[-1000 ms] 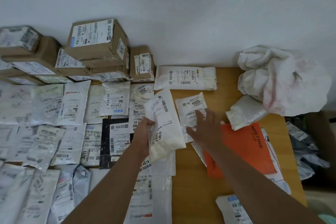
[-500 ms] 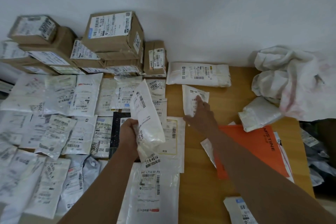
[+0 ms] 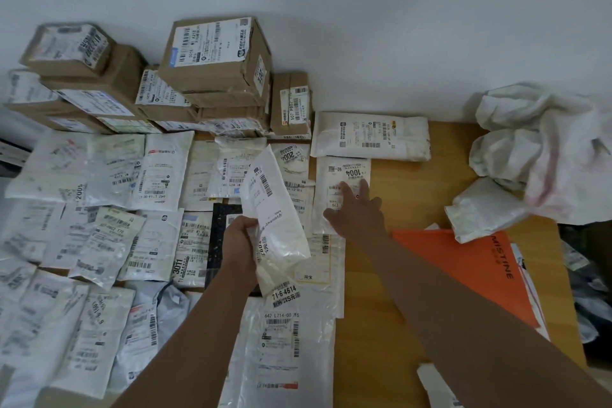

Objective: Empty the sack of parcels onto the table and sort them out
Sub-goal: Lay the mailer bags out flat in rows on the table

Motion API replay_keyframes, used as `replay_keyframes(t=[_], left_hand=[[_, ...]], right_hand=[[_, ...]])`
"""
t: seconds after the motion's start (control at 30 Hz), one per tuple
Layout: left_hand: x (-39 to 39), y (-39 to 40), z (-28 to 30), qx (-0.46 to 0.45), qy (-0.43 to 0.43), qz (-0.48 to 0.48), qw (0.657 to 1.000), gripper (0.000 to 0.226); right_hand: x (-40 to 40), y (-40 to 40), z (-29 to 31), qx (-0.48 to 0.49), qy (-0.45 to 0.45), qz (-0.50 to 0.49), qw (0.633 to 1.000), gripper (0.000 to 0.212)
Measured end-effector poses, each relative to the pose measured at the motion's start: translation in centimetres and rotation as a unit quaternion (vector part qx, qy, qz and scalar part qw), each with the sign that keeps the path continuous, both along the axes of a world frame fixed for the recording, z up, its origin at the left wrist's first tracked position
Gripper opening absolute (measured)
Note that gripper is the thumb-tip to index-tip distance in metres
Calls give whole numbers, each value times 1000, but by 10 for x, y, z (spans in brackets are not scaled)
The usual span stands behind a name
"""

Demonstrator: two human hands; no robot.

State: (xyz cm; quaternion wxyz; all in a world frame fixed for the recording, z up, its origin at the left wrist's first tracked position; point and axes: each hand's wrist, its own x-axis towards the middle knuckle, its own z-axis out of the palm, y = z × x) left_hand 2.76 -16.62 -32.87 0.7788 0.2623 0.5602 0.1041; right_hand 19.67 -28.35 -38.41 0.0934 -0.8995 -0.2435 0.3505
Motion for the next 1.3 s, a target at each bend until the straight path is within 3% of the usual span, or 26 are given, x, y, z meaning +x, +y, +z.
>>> replay_keyframes(t=[0.13,0.33,0.43,0.53,0.57,0.6,0.63,0.7,0.77,0.87,0.93,1.0,1.1,1.2,1.3], left_hand=[[-2,6,-3,-20,-22,-11,999,39],[-3,8,-7,-29,-35,4,999,59],[-3,9,-6,-26,-16,6,1000,53],[-3,7,-6,-15,0,5,1000,32],[-2,6,-5,-8,7,-4,1000,24],[2,2,-1,0,21,-28,999,17],[7,-2,2,22,48,-64,997,13],[20,-15,11,99,106,-157,977,12],[34,-27,18,150,116,-262,946,15],[45,-37,9,258,122,-344,894,16],[46,-30,-2,394,220,-301,840,21],[44,-12,-9,443,338,-244,794,43],[43,17,-18,389,411,-269,779,67],[48,31,-25,351,419,-319,775,61],[56,34,-25,313,366,-315,818,52]], right_hand=[[7,7,-5,7,-49,50,998,76],[18,18,-16,-1,-47,83,995,78],[12,16,-15,10,-100,73,992,74],[-4,5,-1,137,-162,-13,977,60],[-10,1,2,207,-138,-57,967,55],[-16,-4,8,270,-54,-112,955,53],[-20,-9,13,317,85,-178,928,55],[-24,-21,22,317,343,-272,841,66],[-22,-37,23,308,433,-286,797,60],[-10,-58,33,337,433,-330,768,37],[0,-71,40,351,404,-386,751,35],[9,-82,39,363,381,-421,739,34],[12,-94,36,367,365,-452,726,31],[8,-100,32,369,349,-471,721,29],[2,-102,27,357,348,-481,721,29]])
